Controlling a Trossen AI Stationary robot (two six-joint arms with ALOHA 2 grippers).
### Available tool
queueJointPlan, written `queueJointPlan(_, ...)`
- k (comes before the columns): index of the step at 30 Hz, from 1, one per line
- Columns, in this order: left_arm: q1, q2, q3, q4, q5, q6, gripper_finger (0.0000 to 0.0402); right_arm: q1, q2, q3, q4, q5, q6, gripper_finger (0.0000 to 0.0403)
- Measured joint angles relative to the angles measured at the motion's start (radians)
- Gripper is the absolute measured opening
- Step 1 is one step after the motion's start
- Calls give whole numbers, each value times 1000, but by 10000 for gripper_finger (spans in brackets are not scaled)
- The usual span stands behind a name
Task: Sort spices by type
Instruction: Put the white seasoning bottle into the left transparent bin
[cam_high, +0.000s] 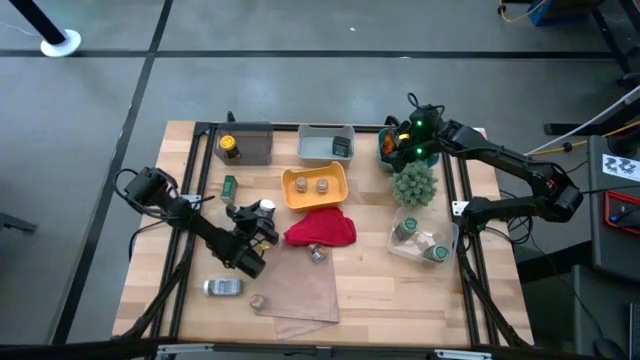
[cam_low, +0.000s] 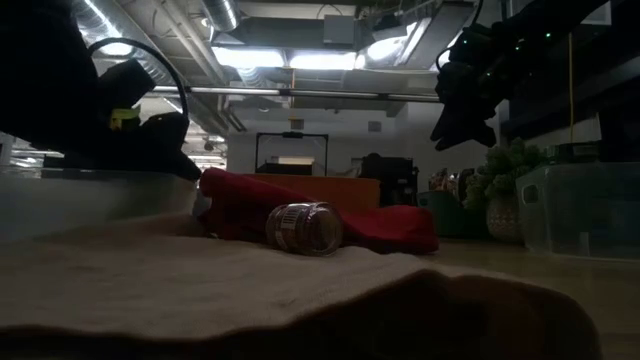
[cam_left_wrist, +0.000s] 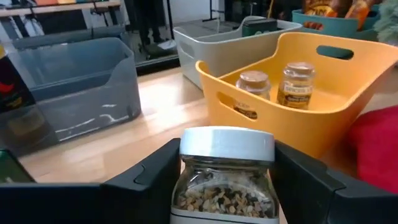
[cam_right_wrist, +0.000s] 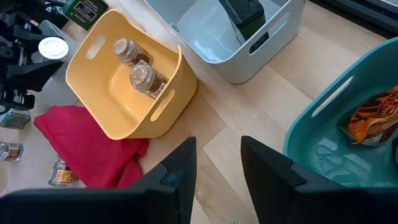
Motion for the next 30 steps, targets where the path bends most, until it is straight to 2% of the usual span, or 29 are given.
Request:
queueJointPlan(8,-1,0,0,2,26,1,233,0,0,0,0,0,0,127)
queueJointPlan(11,-1,-1,0,-1,27,4,217,0,0,0,0,0,0,127)
queueJointPlan(17,-4,-6,2,-5,52,-5,157,0,0,0,0,0,0,127)
queueJointPlan(20,-4,-28,3,-16,74,2,143,0,0,0,-1,1,0,127)
queueJointPlan(23,-3,-68,10,-18,116,74,146,0,0,0,-1,0,0,127)
queueJointPlan(30,21,-209,13,-14,316,186,187,0,0,0,-2,0,0,127)
